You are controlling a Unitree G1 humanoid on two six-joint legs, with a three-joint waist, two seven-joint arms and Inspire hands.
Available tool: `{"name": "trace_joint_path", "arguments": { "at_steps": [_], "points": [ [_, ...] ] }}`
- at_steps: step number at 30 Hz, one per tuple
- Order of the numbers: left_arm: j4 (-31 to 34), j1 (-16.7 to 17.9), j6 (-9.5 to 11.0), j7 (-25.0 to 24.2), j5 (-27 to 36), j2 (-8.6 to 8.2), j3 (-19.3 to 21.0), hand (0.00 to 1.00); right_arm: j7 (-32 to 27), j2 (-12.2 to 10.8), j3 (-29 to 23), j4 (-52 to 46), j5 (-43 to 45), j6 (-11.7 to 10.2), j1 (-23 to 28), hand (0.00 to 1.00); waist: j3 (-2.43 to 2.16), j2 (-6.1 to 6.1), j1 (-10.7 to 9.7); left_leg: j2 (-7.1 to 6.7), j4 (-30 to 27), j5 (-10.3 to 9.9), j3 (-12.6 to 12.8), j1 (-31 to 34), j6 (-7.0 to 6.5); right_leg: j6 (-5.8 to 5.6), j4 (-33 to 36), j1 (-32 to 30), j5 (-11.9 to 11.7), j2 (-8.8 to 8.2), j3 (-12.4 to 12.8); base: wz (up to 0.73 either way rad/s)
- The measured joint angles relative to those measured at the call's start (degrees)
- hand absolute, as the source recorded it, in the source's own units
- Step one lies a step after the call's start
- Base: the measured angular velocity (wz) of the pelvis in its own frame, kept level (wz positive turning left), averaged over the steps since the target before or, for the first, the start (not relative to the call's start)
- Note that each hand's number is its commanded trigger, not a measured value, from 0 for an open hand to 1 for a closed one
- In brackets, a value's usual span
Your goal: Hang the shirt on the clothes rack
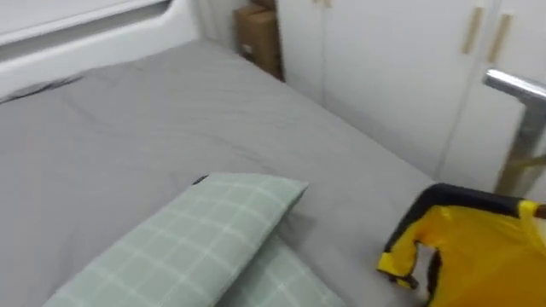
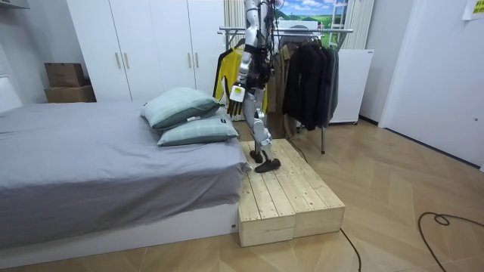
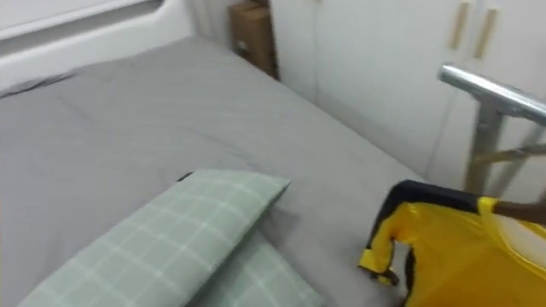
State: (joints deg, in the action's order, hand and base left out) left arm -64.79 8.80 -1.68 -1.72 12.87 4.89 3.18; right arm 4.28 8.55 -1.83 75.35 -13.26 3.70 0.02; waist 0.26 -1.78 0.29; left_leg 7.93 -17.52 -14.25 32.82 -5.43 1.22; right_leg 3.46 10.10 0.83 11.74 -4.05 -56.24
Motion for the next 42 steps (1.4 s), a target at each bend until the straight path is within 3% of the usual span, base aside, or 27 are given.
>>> {"name": "trace_joint_path", "arguments": {
  "at_steps": [1, 3, 4, 6, 7, 10, 12, 13, 15, 17, 18, 20, 21, 23, 25, 33, 34, 35, 42],
  "points": [
    [0.11, 0.21, -0.11, 0.0, 0.12, 0.08, 0.2, 0.0, 0.0, -0.03, 0.04, -0.04, 0.15, 0.06, -0.13, 0.0, 0.04, 0.08, 1.11, -0.36, 2.84, -0.21, 0.22, -0.36, 0.39, -0.02, 0.88, -0.12, 0.39, -0.16, -2.04, 1.16],
    [0.35, 0.85, -0.03, -0.03, 1.38, -0.36, 1.53, 0.0, 0.1, 0.04, -0.04, 0.06, 0.66, 0.03, -0.91, 0.0, -0.18, 0.14, 3.06, -0.81, 6.14, -0.28, -0.18, -1.13, 0.64, 0.19, 2.29, -0.41, 0.66, -0.37, -2.48, 0.49],
    [0.24, 0.76, 0.03, -0.05, 1.7, -0.72, 2.57, 0.0, 0.18, 0.07, -0.27, 0.03, 1.09, -0.14, -1.29, 0.0, -0.24, 0.21, 3.41, -0.67, 7.43, -0.89, -0.86, -1.12, 1.57, 0.25, 3.5, -0.63, 0.7, -0.46, -2.7, 0.38],
    [-0.65, 0.85, 0.06, -0.1, 2.81, -0.74, 3.47, 0.0, 0.18, 0.1, -0.17, -0.68, 1.04, -0.23, -1.43, 0.0, -0.67, 0.77, 4.59, -0.61, 8.02, -1.07, -1.43, -1.2, 2.03, 0.32, 5.91, -1.14, 0.79, -1.76, -0.95, 0.24],
    [-1.43, 0.94, 0.06, -0.12, 3.69, -0.51, 3.81, 0.0, 0.17, 0.13, 0.03, -0.7, 0.71, 0.18, -1.06, 0.0, -0.97, 1.08, 4.99, -0.78, 7.83, -0.88, -1.48, -1.56, 2.1, 0.34, 6.79, -1.07, 0.78, -2.23, 1.25, 0.1],
    [-1.97, 2.1, -0.38, -0.19, 4.45, 0.24, 6.7, 0.0, 0.02, 0.13, 0.0, -0.74, 0.68, 1.47, -1.1, 0.0, -0.88, 1.65, 5.95, -1.79, 7.86, -0.87, -1.61, -3.25, 1.35, 0.35, 8.68, -0.62, 0.76, -3.49, 5.43, -0.06],
    [-2.64, 2.19, -0.84, -0.22, 4.46, 1.02, 7.5, 0.0, -0.36, 0.13, -0.02, -0.74, 0.67, 1.65, -0.76, 0.0, -0.77, 2.01, 5.76, -2.16, 7.76, -0.95, -2.13, -3.45, 0.6, 0.05, 10.21, -0.55, 0.58, -4.65, 6.41, 0.18],
    [-2.66, 2.43, -0.97, -0.17, 4.47, 1.35, 7.43, 0.0, -0.83, 0.19, -0.01, -0.72, 0.49, 1.91, -0.42, 0.0, -0.44, 2.16, 5.73, -2.59, 7.77, -0.98, -2.8, -3.76, 0.13, -0.23, 10.67, -0.39, 0.41, -5.14, 8.29, 0.34],
    [-2.3, 3.21, -0.93, -0.03, 4.47, 1.36, 7.82, 0.0, -1.69, 0.24, -0.06, -0.75, 0.34, 1.92, 0.43, 0.0, -0.38, 2.22, 5.66, -2.84, 7.5, -1.3, -4.01, -4.01, -0.64, -1.22, 10.64, 0.17, -0.19, -5.3, 11.24, 0.44],
    [-2.23, 3.21, -0.86, 0.59, 4.44, 1.58, 7.61, 0.0, -2.8, 0.22, -0.16, -1.53, 0.39, 1.92, 2.04, 0.0, -0.29, 2.15, 3.44, -3.44, 6.51, -1.73, -9.17, -3.02, -1.84, -2.99, 10.6, 1.0, -1.25, -5.46, 17.36, 0.91],
    [-2.2, 3.22, -0.86, 0.96, 4.26, 1.68, 7.42, 0.0, -3.01, 0.19, -0.56, -1.62, 0.26, 1.87, 2.27, 0.0, -0.28, 2.15, 2.89, -3.69, 6.51, -1.61, -10.3, -2.93, -2.12, -3.18, 10.56, 1.17, -1.36, -5.49, 19.09, 1.06],
    [-2.2, 3.22, -0.88, 1.7, 3.23, 2.01, 6.68, 0.0, -3.38, -0.23, -2.17, -1.74, -0.17, 1.12, 2.92, 0.0, -0.23, 1.98, 1.06, -4.71, 6.21, -1.35, -14.68, -2.74, -3.15, -4.49, 10.04, 2.19, -2.05, -4.87, 27.17, 0.99],
    [-2.15, 2.98, -0.88, 1.82, 3.18, 2.18, 6.16, 0.0, -3.38, -0.34, -2.42, -1.84, -0.15, 1.08, 3.06, 0.0, -0.25, 1.98, 0.28, -4.88, 6.18, -1.32, -15.78, -2.68, -3.34, -4.94, 9.32, 2.66, -2.28, -4.55, 28.94, 1.01],
    [-2.1, 2.42, -0.9, 2.43, 2.2, 2.83, 4.36, 0.0, -3.74, -0.41, -3.28, -2.0, -0.16, 0.84, 3.14, 0.0, -0.24, 2.03, -0.71, -5.98, 6.1, -0.99, -19.61, -1.62, -4.04, -6.54, 5.32, 4.3, -3.21, -3.6, 34.93, 0.89],
    [-2.04, 2.02, -0.9, 2.78, 0.76, 2.83, 4.32, 0.0, -4.24, -0.43, -4.01, -1.98, -0.19, 0.78, 3.48, 0.0, -0.15, 2.24, -1.0, -6.84, 6.19, -0.7, -21.47, -0.64, -4.47, -7.38, 2.46, 5.34, -3.68, -3.45, 37.15, 0.55],
    [-2.09, 2.08, -0.64, 5.36, -0.02, 2.69, 4.35, 0.0, -3.82, -0.79, -3.13, -1.83, -0.63, -1.27, 4.3, 0.0, 0.26, 2.89, -0.05, -7.41, 6.11, -0.58, -22.25, -0.13, -4.42, -8.62, -0.73, 6.31, -3.5, -2.81, 41.69, 0.05],
    [-2.05, 2.11, -0.36, 5.69, -0.07, 2.61, 4.39, 0.0, -3.51, -0.82, -2.61, -1.84, -0.35, -1.36, 4.29, 0.0, 0.56, 3.32, 0.02, -7.47, 6.12, -0.55, -22.23, -0.13, -4.37, -8.64, -1.21, 6.52, -3.49, -2.74, 42.05, -0.03],
    [-1.81, 2.22, -0.28, 5.97, -0.09, 2.6, 4.39, 0.0, -3.47, -0.83, -1.92, -1.84, 0.18, -1.46, 4.16, 0.0, 0.34, 3.02, 0.22, -7.42, 6.12, -0.55, -22.08, -0.1, -4.34, -8.75, -1.52, 6.58, -3.4, -2.72, 42.14, -0.03],
    [-1.18, 2.39, -0.06, 6.65, -3.1, 2.73, 4.43, 0.0, -3.07, -1.03, -1.24, -1.52, 1.94, -1.85, 3.96, 0.0, 0.4, 3.89, -0.12, -7.51, 5.64, -0.66, -23.75, 1.0, -3.9, -8.84, -1.49, 6.52, -3.16, -2.55, 41.48, 0.09]
  ]
}}
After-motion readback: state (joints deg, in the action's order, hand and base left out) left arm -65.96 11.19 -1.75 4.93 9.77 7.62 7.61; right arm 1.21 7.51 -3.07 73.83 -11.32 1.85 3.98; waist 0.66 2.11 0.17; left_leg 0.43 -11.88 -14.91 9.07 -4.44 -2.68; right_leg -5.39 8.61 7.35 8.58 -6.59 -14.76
